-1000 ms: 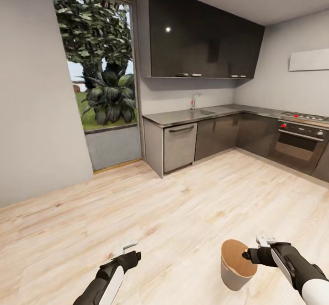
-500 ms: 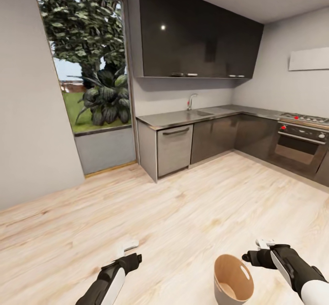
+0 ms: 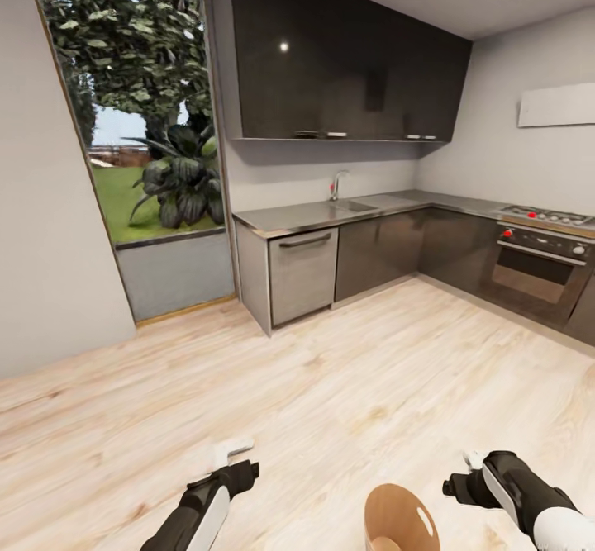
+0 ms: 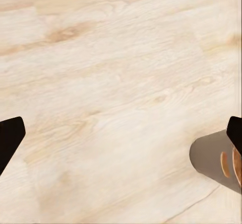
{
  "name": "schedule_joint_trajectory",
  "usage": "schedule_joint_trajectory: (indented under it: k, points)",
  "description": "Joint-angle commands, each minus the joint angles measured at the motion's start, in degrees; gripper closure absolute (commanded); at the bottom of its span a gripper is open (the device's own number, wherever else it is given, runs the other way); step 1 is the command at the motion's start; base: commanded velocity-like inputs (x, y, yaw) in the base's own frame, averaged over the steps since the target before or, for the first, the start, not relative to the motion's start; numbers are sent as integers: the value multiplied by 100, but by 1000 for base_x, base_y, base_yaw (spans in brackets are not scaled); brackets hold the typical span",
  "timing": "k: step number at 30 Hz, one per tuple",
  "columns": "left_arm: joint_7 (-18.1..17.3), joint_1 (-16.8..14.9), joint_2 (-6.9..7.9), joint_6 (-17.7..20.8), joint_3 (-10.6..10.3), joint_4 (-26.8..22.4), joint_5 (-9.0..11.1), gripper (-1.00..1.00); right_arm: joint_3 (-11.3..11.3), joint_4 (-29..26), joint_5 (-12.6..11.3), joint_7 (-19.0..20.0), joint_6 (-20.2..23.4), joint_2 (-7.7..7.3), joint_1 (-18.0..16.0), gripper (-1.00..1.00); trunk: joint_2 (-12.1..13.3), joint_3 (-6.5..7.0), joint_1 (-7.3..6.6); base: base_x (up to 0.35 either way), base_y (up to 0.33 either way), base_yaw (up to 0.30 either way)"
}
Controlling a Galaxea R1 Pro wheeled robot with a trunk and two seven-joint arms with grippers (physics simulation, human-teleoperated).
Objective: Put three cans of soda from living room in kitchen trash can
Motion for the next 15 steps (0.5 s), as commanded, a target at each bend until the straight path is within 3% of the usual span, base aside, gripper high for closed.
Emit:
schedule_joint_trajectory:
  k: [1,4,5,7,9,13,15]
  points:
    - [-3,-2,1,7,-43,1,9,-100,1,12,-18,-12,9,23,-28,-100,0,0,0,123,-185,0]
    - [54,-6,-14,94,-138,-29,67,-100,-1,39,-76,-36,116,78,-114,-100,0,0,0,76,-114,0]
    - [294,-8,-3,407,-122,-172,488,-100,-8,48,-114,-43,266,80,-213,-100,0,0,0,21,-31,0]
    - [431,-8,23,687,-111,-319,874,-100,-14,63,-143,-44,350,79,-319,-100,-40,-18,22,15,-22,0]
    - [612,9,65,1240,-123,-586,1514,-100,-15,292,-214,-47,515,92,-492,-100,-120,-54,66,6,-10,0]
    - [666,-4,137,1485,-78,-635,1808,-100,-6,433,-261,-50,572,110,-571,-100,-281,-126,154,2,-3,0]
    - [647,-28,147,1498,-105,-657,1817,-100,-13,439,-371,-53,581,115,-582,-100,-361,-162,198,0,0,0]
